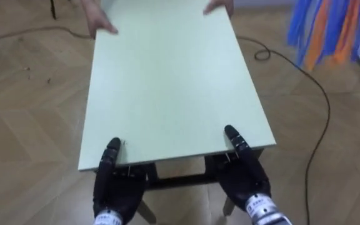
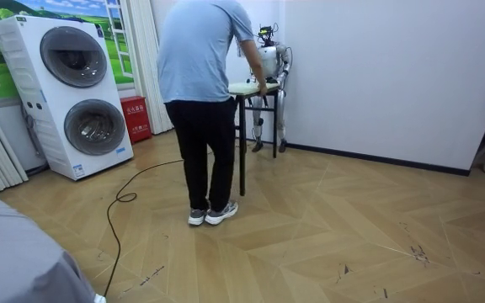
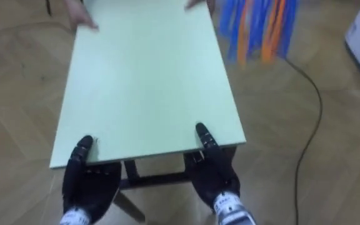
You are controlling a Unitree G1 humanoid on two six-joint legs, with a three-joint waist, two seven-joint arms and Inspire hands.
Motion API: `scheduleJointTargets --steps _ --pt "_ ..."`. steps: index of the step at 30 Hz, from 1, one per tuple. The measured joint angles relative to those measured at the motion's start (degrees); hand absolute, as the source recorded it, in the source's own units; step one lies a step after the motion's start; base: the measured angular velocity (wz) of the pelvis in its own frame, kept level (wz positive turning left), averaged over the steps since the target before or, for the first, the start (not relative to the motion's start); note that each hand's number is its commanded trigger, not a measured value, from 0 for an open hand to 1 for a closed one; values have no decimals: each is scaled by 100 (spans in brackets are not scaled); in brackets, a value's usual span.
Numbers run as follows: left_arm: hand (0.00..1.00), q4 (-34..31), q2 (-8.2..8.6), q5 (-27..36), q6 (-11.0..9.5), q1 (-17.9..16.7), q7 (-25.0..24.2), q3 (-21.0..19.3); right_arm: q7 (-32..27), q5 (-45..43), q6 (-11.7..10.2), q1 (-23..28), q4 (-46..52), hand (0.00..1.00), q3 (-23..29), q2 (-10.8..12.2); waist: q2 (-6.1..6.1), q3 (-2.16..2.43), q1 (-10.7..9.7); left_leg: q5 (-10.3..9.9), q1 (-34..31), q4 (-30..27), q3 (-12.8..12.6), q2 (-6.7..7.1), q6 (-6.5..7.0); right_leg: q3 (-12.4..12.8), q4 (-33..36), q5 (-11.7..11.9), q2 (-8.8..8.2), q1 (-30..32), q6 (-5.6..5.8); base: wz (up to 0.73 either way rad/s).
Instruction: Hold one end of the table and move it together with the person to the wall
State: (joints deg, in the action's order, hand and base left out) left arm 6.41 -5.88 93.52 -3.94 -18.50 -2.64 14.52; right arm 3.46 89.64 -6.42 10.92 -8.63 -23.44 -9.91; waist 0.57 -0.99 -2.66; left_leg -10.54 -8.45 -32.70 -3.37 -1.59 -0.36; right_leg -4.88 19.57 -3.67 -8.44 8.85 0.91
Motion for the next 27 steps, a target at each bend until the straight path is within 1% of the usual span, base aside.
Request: scheduleJointTargets --steps 2,3,4,5,6,7,8,9,10,11,12,13,14,15,16,17,18,19,20,21,22,23,24,25,27 --pt "100 -1 -2 -93 -36 73 4 26 1 23 -65 1 4 100 -3 1 -27 -17 -10 0 -36 32 -76 -85 1 26 -1 81 -24 -1 10 38" --pt "100 -2 0 -150 -41 148 28 65 13 32 -151 9 8 100 8 5 -44 -16 -16 9 -85 56 -90 -104 15 31 -3 145 -61 12 16 50" --pt "100 -12 0 -187 -82 237 66 154 50 106 -239 24 18 100 36 3 -47 -14 -12 124 -127 106 -70 -88 107 31 -3 193 -102 26 29 52" --pt "100 -40 0 -204 -92 270 95 187 50 139 -258 31 39 100 63 0 -49 -14 -12 246 -154 123 -57 -86 104 31 -3 200 -119 27 26 51" --pt "100 -91 0 -316 -96 328 152 233 50 189 -289 38 58 100 128 10 -85 -30 10 304 -230 92 -45 -56 110 107 -6 203 -167 32 25 52" --pt "100 -122 -18 -430 -89 430 198 285 91 234 -294 80 60 100 221 62 -189 -50 43 294 -308 144 -79 -27 127 232 -11 244 -264 52 58 80" --pt "100 -124 -41 -575 -89 559 231 381 185 271 -337 195 81 100 348 123 -263 -23 70 520 -319 248 -150 -20 121 64 120 314 -329 166 46 60" --pt "100 -121 11 -633 -106 564 236 386 185 270 -323 214 87 100 399 86 -221 -35 72 576 -275 254 -131 -30 94 -93 225 203 -257 335 52 15" --pt "100 -134 28 -638 -178 464 181 360 134 194 -188 198 87 100 411 125 36 -59 105 545 -222 206 -85 -283 43 -133 16 -99 394 427 -169 -29" --pt "100 -157 12 -609 -200 378 161 316 93 121 -131 194 90 100 382 143 129 -55 114 545 -209 126 -31 -365 -2 -145 -306 -23 757 417 -293 -42" --pt "100 -266 -49 -545 -193 149 138 218 25 33 -107 202 109 100 220 151 78 -33 181 620 -221 -225 -159 -324 -144 -130 -1117 543 1152 344 -512 -39" --pt "100 -384 -50 -518 -152 -97 131 71 -47 -35 -93 226 164 100 89 156 -118 -79 245 382 -142 -573 -356 -43 -278 -255 -1166 1384 1130 340 -747 -55" --pt "100 -340 236 -415 -132 -254 167 109 -101 9 -39 204 185 100 64 -87 218 -52 262 -174 47 -396 -289 -140 -280 -520 -788 823 1105 301 -792 -43" --pt "100 -337 258 -396 -124 -269 177 151 -117 15 -12 151 181 100 67 -161 337 -76 259 -388 174 -124 -250 -152 -276 -582 -747 758 1112 310 -784 -21" --pt "100 -433 180 -373 -88 -244 174 212 -135 32 6 63 185 100 117 -176 423 -58 277 -553 399 692 -208 -116 -159 -589 -801 750 1073 371 -777 32" --pt "100 -520 116 -406 -129 -128 179 230 -135 45 37 32 275 100 241 -172 397 -74 241 -564 633 1482 -51 -70 -123 -572 -815 734 1022 454 -734 51" --pt "100 -539 81 -420 -156 -80 189 239 -134 82 52 37 311 100 256 -168 363 -65 235 -549 767 1793 -22 -47 -32 -534 -813 723 1018 507 -658 73" --pt "100 -540 -4 -419 -200 19 214 243 -134 108 77 52 316 100 271 -111 174 -82 229 -369 832 2089 -146 30 240 -467 -844 696 975 527 -488 50" --pt "100 -541 -56 -415 -223 18 214 264 -134 105 105 84 326 100 271 -102 102 -63 230 -328 814 2103 -232 52 269 -460 -907 700 952 496 -437 49" --pt "100 -539 -111 -361 -240 -3 224 285 -134 82 116 146 335 100 270 -79 72 -52 242 -306 823 2099 -356 56 308 -484 -909 664 938 401 -381 36" --pt "100 -538 -158 -355 -244 -12 228 330 -129 62 103 186 336 100 276 -90 74 -52 263 -275 856 2104 -446 75 360 -481 -896 591 926 296 -289 30" --pt "100 -538 -166 -356 -246 -12 228 334 -129 67 104 190 336 100 277 -94 70 -52 293 -269 871 2111 -463 104 372 -478 -910 568 907 267 -261 17" --pt "100 -527 -168 -356 -260 -15 229 331 -129 59 105 187 336 100 276 -84 69 -52 339 -267 903 2119 -462 168 375 -457 -969 547 844 208 -230 0" --pt "100 -528 -157 -357 -265 -18 228 324 -129 44 101 181 340 100 274 -80 72 -53 417 -257 922 2132 -461 209 393 -461 -1019 545 807 173 -227 0" --pt "100 -529 -140 -365 -282 -20 228 323 -129 33 89 172 341 100 270 -79 77 -53 500 -253 921 2144 -455 242 399 -480 -1056 543 771 149 -224 6"
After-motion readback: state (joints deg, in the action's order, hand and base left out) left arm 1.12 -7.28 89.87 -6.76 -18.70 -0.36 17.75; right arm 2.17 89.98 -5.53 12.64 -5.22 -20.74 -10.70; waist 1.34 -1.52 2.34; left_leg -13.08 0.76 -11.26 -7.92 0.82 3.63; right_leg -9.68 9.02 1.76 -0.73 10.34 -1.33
